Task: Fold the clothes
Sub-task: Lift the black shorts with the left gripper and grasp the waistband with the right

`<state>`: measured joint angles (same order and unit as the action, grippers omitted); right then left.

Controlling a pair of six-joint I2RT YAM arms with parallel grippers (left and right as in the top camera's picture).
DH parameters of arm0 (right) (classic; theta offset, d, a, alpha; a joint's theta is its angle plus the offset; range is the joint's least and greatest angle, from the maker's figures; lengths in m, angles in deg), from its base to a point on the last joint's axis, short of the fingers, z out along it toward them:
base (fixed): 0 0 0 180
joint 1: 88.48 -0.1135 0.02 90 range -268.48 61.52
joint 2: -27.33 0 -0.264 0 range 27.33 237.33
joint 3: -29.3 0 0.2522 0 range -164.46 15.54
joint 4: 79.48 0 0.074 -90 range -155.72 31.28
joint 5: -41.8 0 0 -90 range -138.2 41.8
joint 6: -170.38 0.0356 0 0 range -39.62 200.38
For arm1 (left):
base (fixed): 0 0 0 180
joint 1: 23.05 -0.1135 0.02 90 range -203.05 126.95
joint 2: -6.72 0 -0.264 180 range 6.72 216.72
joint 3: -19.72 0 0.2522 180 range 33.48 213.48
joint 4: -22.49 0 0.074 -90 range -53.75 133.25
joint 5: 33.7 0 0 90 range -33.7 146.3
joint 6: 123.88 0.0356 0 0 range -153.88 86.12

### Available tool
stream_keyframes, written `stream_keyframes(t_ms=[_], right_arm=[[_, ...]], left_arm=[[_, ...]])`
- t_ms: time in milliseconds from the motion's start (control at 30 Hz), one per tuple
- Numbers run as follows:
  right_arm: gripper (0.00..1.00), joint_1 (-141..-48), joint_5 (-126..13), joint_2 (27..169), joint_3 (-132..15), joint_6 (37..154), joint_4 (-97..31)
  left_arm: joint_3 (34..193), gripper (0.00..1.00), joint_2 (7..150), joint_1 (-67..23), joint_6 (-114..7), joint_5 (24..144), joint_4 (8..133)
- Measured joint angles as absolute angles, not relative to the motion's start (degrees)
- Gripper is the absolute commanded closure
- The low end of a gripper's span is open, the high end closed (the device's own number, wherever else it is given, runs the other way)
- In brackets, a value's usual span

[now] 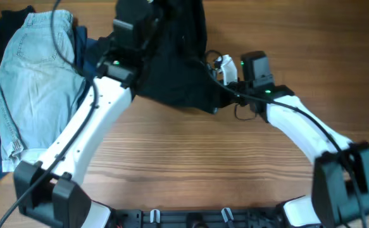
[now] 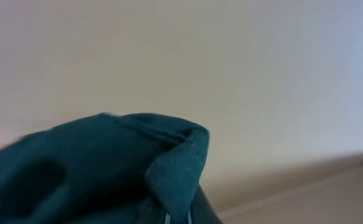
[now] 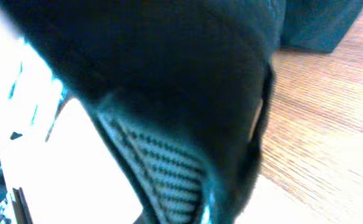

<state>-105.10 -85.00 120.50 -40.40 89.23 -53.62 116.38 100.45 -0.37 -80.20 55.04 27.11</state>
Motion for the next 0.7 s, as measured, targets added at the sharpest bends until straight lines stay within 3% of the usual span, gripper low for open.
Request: stream_keyframes(t_ms=[267, 500, 700], right_arm=[[0.96, -96.8, -75.6, 94.8, -57.9, 88.5, -29.9], [0.96, -97.6, -65.0, 93.2, -87.5, 81.4, -2.2], [0.96, -97.8, -60.6, 96.1, -91.2, 81.5, 11.4]], left_arm=[[116.4, 0.96, 85.3, -1.7, -58.9, 47.1, 38.6], [116.5, 0.96, 65.6, 0.8, -55.6, 47.9, 51.2], [117.0, 0.96, 66.2, 1.2, -55.9, 49.5, 64.4]])
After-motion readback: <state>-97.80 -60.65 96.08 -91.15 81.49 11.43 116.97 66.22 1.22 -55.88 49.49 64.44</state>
